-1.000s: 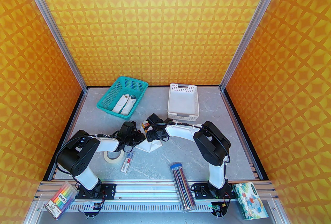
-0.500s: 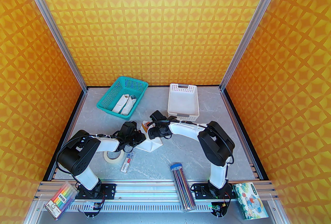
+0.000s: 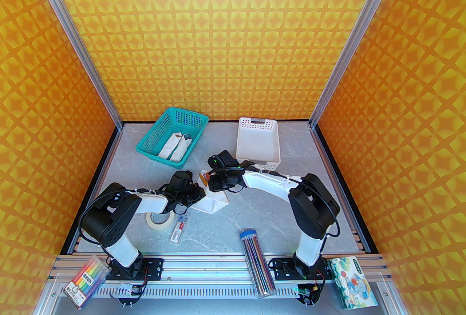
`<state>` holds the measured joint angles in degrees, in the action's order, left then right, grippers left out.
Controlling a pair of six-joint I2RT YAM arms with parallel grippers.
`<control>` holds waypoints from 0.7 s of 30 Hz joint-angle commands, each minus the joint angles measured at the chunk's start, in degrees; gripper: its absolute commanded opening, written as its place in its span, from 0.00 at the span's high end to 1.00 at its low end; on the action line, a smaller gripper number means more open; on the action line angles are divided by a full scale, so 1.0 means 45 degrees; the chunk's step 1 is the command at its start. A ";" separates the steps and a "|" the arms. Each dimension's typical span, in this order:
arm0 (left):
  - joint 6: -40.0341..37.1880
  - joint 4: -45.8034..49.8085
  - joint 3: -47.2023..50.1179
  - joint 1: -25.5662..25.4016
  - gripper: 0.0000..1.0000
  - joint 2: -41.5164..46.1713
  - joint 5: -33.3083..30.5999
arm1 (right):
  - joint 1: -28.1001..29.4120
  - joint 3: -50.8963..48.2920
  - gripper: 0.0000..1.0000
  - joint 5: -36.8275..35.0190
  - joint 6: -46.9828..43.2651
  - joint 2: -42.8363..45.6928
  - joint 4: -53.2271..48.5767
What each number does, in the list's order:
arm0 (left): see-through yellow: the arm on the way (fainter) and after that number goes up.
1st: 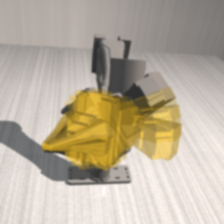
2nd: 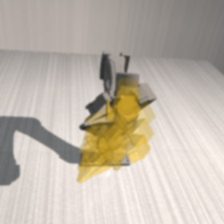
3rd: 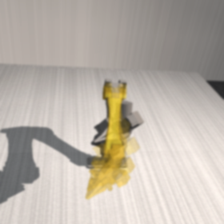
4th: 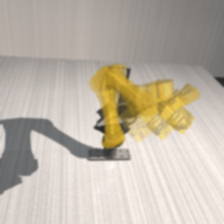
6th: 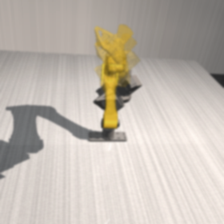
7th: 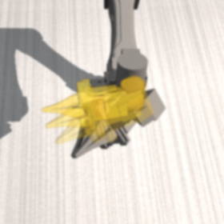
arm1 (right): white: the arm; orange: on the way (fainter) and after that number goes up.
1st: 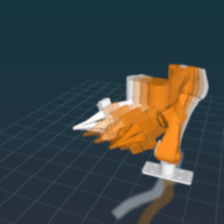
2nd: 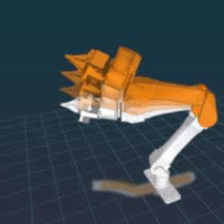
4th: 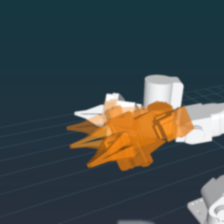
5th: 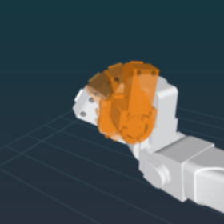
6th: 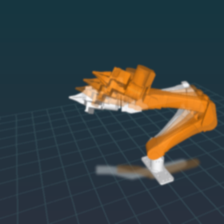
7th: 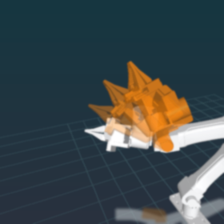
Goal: Place the utensils on the paper napkin and roll it up
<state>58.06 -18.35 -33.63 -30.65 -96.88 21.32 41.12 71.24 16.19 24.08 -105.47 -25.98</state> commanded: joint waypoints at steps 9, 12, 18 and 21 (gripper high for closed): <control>0.0061 0.0689 0.0246 0.0015 1.00 -0.0466 -0.0112 | 0.0368 0.0283 1.00 0.0339 0.0438 -0.1389 0.0285; 0.0059 0.0691 0.0241 0.0015 1.00 -0.0463 -0.0109 | 0.0469 0.0424 1.00 0.0329 0.0451 -0.1624 0.0246; 0.0046 0.0699 0.0264 0.0015 1.00 -0.0464 -0.0109 | 0.0531 0.0613 1.00 -0.0334 0.0417 -0.1779 -0.0092; 0.0046 0.0698 0.0263 0.0015 1.00 -0.0458 -0.0109 | 0.0549 0.0633 1.00 -0.0588 0.0452 -0.1758 -0.0092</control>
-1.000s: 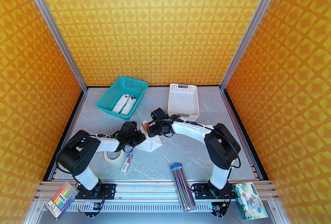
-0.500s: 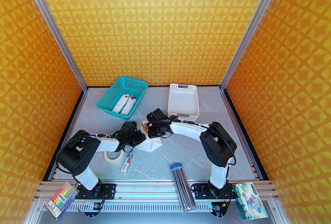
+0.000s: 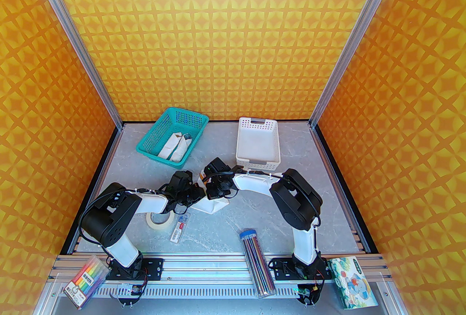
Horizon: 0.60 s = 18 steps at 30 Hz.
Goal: Place the utensils on the paper napkin and roll it up
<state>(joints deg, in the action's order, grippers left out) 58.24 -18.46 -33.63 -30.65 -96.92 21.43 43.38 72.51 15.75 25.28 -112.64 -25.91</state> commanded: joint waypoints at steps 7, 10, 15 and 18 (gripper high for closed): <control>0.0010 0.0740 0.0241 0.0015 1.00 -0.0444 -0.0134 | 0.0031 0.0604 1.00 -0.0768 0.0029 -0.0105 -0.0176; -0.0012 0.0761 0.0226 0.0015 1.00 -0.0473 -0.0133 | 0.0047 0.0699 1.00 -0.0843 -0.0010 -0.0334 -0.0299; -0.0012 0.0801 0.0226 0.0015 1.00 -0.0472 -0.0134 | 0.0039 0.0735 1.00 -0.1265 -0.0001 -0.0521 -0.0487; -0.0012 0.0833 0.0207 0.0015 1.00 -0.0456 -0.0134 | 0.0029 0.0893 1.00 -0.1671 -0.0113 -0.0611 -0.0853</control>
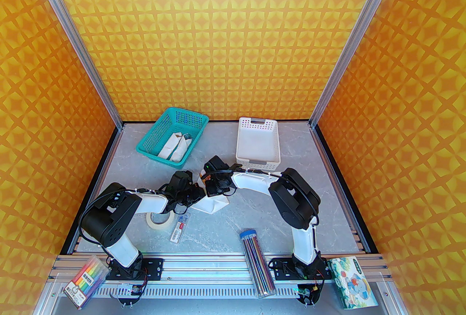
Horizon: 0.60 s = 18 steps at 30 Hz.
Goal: Place the utensils on the paper napkin and roll it up
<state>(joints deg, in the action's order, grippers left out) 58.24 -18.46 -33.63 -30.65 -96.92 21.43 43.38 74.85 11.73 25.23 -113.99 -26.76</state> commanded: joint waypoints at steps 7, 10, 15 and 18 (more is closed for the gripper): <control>-0.0012 0.0857 0.0215 0.0018 1.00 -0.0452 -0.0133 | 0.0010 0.0573 1.00 -0.1955 -0.0350 -0.0261 -0.1536; -0.0012 0.0877 0.0224 0.0015 1.00 -0.0453 -0.0133 | -0.0010 0.0715 1.00 -0.2481 -0.0463 -0.0161 -0.1943; -0.0012 0.0883 0.0207 0.0015 1.00 -0.0473 -0.0134 | -0.0010 0.0800 1.00 -0.2712 -0.0633 -0.0129 -0.2255; -0.0012 0.0879 0.0207 0.0015 1.00 -0.0489 -0.0133 | -0.0010 0.0683 0.99 -0.1871 -0.0656 0.0008 -0.1791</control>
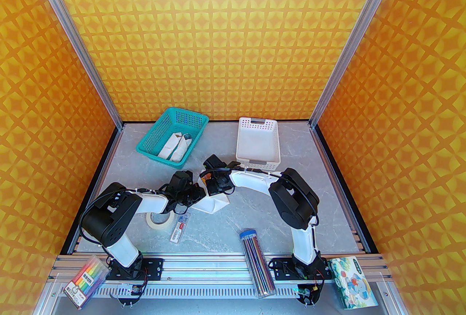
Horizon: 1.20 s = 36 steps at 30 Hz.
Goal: Place the utensils on the paper napkin and roll it up
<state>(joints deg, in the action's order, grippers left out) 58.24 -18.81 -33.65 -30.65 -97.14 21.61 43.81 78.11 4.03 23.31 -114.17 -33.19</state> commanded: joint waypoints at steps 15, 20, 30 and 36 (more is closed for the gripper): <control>-0.0026 0.0905 0.0190 0.0015 1.00 -0.0434 -0.0172 | -0.0107 -0.0557 0.99 0.1986 0.0513 0.0239 0.1692; -0.0032 0.0930 0.0212 0.0015 1.00 -0.0442 -0.0183 | -0.0107 -0.0487 0.99 0.1761 0.0407 0.0334 0.1600; -0.0012 0.0945 0.0212 0.0015 1.00 -0.0424 -0.0172 | -0.0107 -0.0401 1.00 0.1604 0.0572 -0.0544 0.1554; -0.0012 0.1014 0.0211 0.0015 1.00 -0.0424 -0.0172 | -0.0107 -0.0143 1.00 0.0628 0.0334 -0.0856 0.0781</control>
<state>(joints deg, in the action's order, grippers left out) 58.24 -18.79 -33.65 -30.65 -97.14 21.63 43.38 76.58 10.92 25.23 -115.59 -26.46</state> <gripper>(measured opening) 0.040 0.042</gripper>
